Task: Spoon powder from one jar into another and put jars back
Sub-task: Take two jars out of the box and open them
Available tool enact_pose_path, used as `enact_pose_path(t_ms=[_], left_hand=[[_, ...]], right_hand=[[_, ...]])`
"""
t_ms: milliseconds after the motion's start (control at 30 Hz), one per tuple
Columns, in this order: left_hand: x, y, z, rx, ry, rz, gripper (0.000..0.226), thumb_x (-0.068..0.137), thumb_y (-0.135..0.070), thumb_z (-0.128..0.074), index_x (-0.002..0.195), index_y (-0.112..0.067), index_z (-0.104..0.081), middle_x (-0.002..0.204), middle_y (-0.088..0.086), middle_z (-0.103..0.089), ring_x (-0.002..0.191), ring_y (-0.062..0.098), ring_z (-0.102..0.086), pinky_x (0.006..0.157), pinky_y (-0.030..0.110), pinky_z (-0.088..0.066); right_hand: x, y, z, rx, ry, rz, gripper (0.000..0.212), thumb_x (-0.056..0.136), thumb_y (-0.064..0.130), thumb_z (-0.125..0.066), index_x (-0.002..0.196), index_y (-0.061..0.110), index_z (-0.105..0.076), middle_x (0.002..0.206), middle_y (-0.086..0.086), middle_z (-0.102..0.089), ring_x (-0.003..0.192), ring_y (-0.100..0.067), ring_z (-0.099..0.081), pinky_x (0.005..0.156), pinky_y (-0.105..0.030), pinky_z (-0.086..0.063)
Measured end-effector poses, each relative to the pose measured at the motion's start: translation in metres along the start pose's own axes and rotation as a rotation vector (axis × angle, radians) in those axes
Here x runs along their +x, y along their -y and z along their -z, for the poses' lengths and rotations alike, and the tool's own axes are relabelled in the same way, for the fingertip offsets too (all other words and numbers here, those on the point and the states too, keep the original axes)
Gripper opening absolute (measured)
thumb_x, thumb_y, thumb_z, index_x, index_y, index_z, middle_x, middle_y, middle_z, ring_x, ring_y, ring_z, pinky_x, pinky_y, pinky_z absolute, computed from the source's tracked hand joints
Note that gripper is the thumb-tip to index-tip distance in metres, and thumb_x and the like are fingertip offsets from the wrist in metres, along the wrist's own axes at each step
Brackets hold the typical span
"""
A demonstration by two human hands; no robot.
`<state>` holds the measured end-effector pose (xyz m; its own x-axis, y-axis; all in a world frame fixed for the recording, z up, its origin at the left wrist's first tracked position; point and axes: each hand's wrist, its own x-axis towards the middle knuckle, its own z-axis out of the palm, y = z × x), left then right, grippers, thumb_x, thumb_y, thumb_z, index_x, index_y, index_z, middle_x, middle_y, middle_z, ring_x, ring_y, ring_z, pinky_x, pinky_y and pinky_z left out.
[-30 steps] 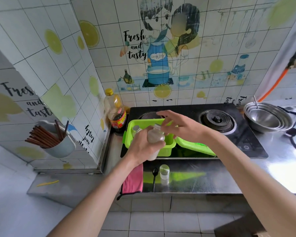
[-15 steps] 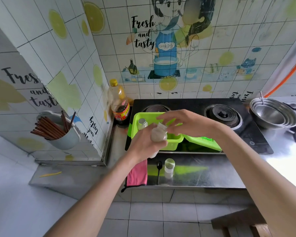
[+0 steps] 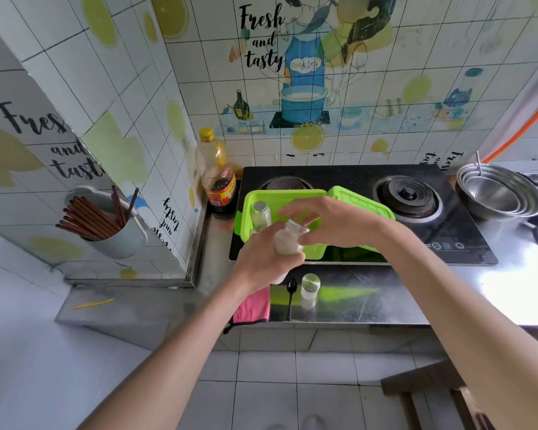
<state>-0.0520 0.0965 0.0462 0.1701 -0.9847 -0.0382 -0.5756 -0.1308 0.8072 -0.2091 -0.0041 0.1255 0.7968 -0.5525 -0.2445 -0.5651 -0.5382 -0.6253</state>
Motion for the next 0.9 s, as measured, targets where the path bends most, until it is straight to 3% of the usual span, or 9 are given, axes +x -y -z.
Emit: enact_pose_path(t_ms=[100,167,233,300,433,633,800,900], left_hand=[[-0.004,0.004,-0.001,-0.010,-0.009,0.002,0.026,0.073,-0.040,-0.073,0.093,-0.034,-0.059,0.077,-0.004,-0.071,0.068,0.013,-0.069,0.068,0.048,-0.059],[-0.006,0.003,-0.003,-0.019,-0.013,0.001,0.030,0.072,-0.042,-0.073,0.099,-0.038,-0.059,0.080,-0.004,-0.072,0.072,0.013,-0.070,0.070,0.048,-0.060],[-0.008,0.002,-0.003,-0.020,-0.013,0.003,0.037,0.071,-0.044,-0.072,0.106,-0.039,-0.061,0.082,-0.005,-0.073,0.075,0.014,-0.071,0.073,0.047,-0.060],[-0.009,0.002,-0.002,-0.004,-0.012,0.001,0.042,0.069,-0.046,-0.071,0.108,-0.033,-0.062,0.084,-0.005,-0.072,0.075,0.013,-0.070,0.073,0.045,-0.059],[-0.012,0.008,-0.002,-0.020,0.013,0.018,0.031,0.069,-0.045,-0.073,0.093,-0.031,-0.058,0.079,-0.002,-0.070,0.067,0.016,-0.070,0.069,0.049,-0.059],[-0.015,0.017,-0.001,-0.077,0.009,0.017,0.048,0.068,-0.052,-0.073,0.106,-0.026,-0.062,0.082,0.001,-0.074,0.071,0.020,-0.072,0.068,0.053,-0.059],[-0.019,0.034,-0.002,-0.127,-0.025,0.009,0.048,0.072,-0.055,-0.079,0.108,-0.031,-0.060,0.089,-0.003,-0.072,0.077,0.020,-0.072,0.072,0.054,-0.059],[-0.023,0.043,-0.004,-0.127,-0.046,0.024,0.053,0.071,-0.062,-0.081,0.112,-0.038,-0.057,0.095,-0.009,-0.071,0.081,0.015,-0.072,0.075,0.050,-0.061]], right_hand=[[0.001,0.002,-0.009,-0.025,-0.076,-0.076,0.069,0.089,0.056,-0.070,0.148,0.029,-0.048,0.144,0.006,-0.056,0.121,-0.016,-0.062,0.101,-0.036,-0.051],[0.004,0.002,-0.015,-0.115,-0.141,-0.147,0.073,0.084,0.077,-0.059,0.136,0.026,-0.059,0.128,0.005,-0.066,0.109,-0.019,-0.065,0.096,-0.040,-0.053],[0.005,0.002,-0.019,-0.222,-0.171,-0.198,0.069,0.083,0.085,-0.049,0.114,0.026,-0.068,0.104,0.004,-0.071,0.093,-0.020,-0.066,0.085,-0.043,-0.057],[0.004,0.001,-0.020,-0.261,-0.181,-0.195,0.061,0.085,0.081,-0.051,0.103,0.026,-0.071,0.093,0.003,-0.072,0.085,-0.021,-0.067,0.079,-0.044,-0.059],[-0.001,0.002,-0.017,-0.144,-0.141,-0.096,0.046,0.088,0.060,-0.069,0.115,0.024,-0.072,0.101,0.009,-0.071,0.091,-0.016,-0.067,0.085,-0.043,-0.058],[-0.008,-0.003,-0.022,0.082,-0.201,0.030,0.036,0.084,0.019,-0.084,0.117,0.020,-0.071,0.107,0.008,-0.072,0.093,-0.009,-0.071,0.081,-0.023,-0.058],[-0.014,-0.014,-0.034,0.340,-0.378,-0.063,0.044,0.080,0.012,-0.087,0.119,0.010,-0.068,0.112,0.004,-0.072,0.081,-0.004,-0.073,0.072,-0.013,-0.055],[-0.020,-0.026,-0.048,0.537,-0.444,-0.147,0.042,0.079,0.005,-0.086,0.116,0.009,-0.067,0.108,-0.001,-0.073,0.088,-0.019,-0.074,0.076,-0.025,-0.061]])
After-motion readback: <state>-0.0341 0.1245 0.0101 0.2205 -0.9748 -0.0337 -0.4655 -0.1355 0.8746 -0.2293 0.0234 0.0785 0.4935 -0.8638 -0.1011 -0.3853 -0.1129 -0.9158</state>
